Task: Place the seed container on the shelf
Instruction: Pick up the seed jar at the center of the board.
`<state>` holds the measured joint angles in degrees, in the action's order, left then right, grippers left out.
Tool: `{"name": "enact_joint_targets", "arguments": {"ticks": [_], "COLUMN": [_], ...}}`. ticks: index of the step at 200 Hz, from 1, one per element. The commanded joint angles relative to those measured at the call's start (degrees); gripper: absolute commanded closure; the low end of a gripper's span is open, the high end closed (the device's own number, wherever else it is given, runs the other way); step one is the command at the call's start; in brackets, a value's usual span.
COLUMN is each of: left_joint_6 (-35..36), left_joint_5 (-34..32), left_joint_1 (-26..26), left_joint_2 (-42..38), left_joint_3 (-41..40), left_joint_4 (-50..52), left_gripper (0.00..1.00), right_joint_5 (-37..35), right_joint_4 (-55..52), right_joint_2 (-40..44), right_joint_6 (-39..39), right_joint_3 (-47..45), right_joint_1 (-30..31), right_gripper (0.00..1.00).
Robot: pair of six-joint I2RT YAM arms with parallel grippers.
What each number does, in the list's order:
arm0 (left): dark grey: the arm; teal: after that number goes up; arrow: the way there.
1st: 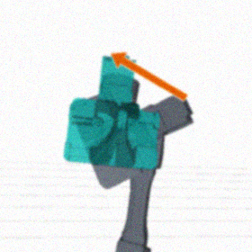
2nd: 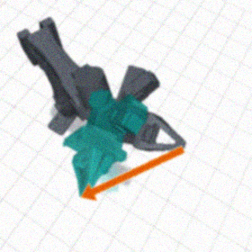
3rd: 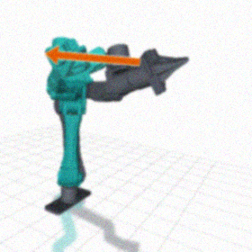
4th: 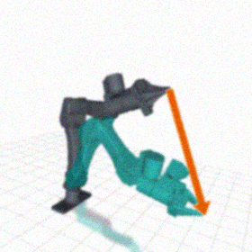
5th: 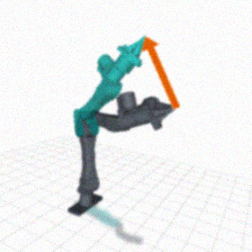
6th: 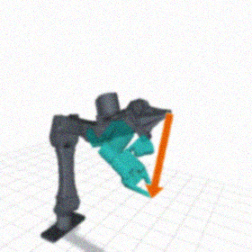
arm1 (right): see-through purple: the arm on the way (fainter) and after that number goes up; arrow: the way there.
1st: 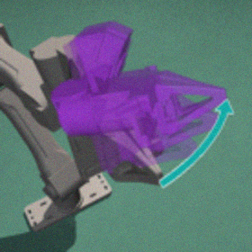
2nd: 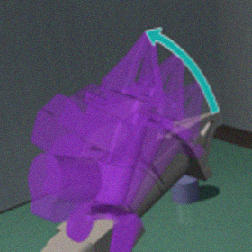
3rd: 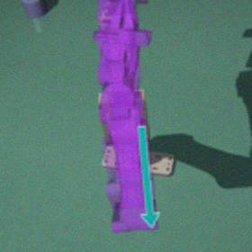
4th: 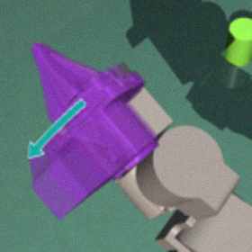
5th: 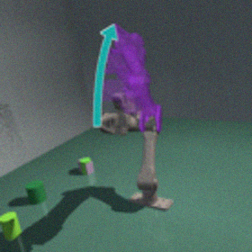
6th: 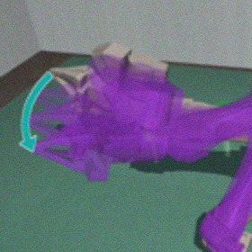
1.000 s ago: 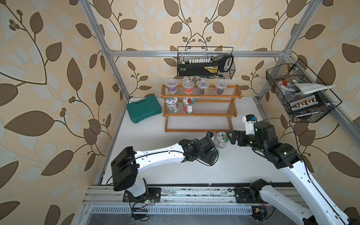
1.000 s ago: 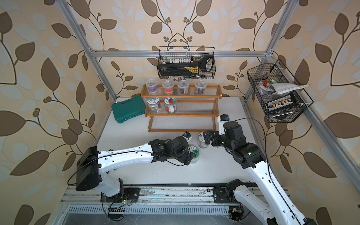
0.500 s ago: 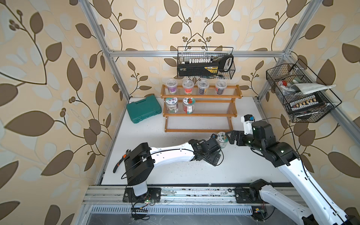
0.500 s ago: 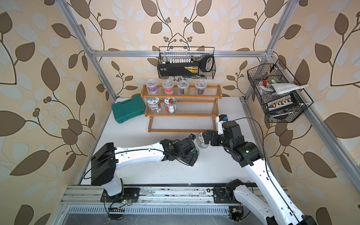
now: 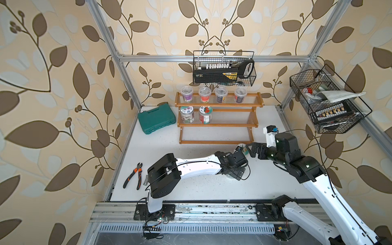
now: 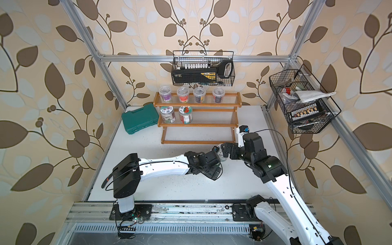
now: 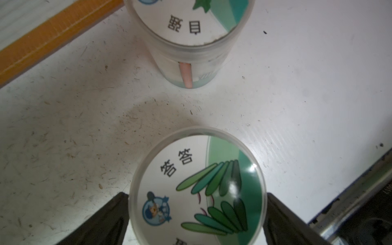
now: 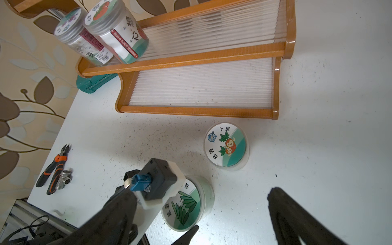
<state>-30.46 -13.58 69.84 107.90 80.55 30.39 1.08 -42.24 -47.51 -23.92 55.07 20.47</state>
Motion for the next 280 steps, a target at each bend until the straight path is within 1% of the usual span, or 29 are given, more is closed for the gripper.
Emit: {"name": "enact_joint_targets", "arguments": {"ticks": [1,68,80,104,122,141,164,205,221,262,280], "left_joint_6": [-0.80,-1.71,-1.66,-1.57,-1.57,-2.02,-4.32,-6.97,-7.81,-8.21,-8.21], "left_joint_5": [-3.57,-3.73,-3.89,-4.52,-4.74,-4.27,-3.82,-2.70,-1.97,0.58,0.67], "left_joint_1": [0.29,0.29,0.29,0.22,-0.21,-1.04,-3.11,-7.64,-9.34,-11.76,-12.08], "left_joint_2": [0.77,1.57,1.30,-0.90,-3.49,-7.08,-11.95,-19.35,-20.65,-21.85,-22.24], "left_joint_3": [1.97,1.85,1.84,0.89,0.39,-0.14,0.50,4.22,6.96,14.69,17.80], "left_joint_4": [1.48,1.06,0.99,0.90,1.91,3.89,9.24,21.35,26.74,37.32,40.55], "left_gripper": [0.02,0.02,0.06,0.20,0.28,0.32,0.33,0.33,0.33,0.33,0.33], "right_joint_5": [-0.16,0.85,1.36,2.64,4.96,8.10,11.80,23.10,23.25,16.46,16.09], "right_joint_4": [0.15,0.66,1.06,1.83,3.05,5.43,9.38,20.79,24.01,29.76,34.71], "right_joint_2": [0.67,-0.11,-0.12,0.09,0.52,1.37,2.29,2.30,1.64,-2.15,-3.30], "right_joint_6": [0.70,1.13,1.29,1.99,2.99,3.62,3.88,2.76,3.03,7.19,9.12], "right_joint_3": [-0.83,-1.63,-1.80,-2.06,-2.50,-3.48,-4.73,-7.22,-7.61,-7.37,-8.57], "right_joint_1": [-0.42,-0.71,-0.85,-0.80,-0.80,-0.82,-0.79,-0.23,2.25,14.03,17.75], "right_gripper": [0.01,0.01,0.01,0.01,0.01,0.01,0.01,0.01,0.01,0.01,0.01]}}
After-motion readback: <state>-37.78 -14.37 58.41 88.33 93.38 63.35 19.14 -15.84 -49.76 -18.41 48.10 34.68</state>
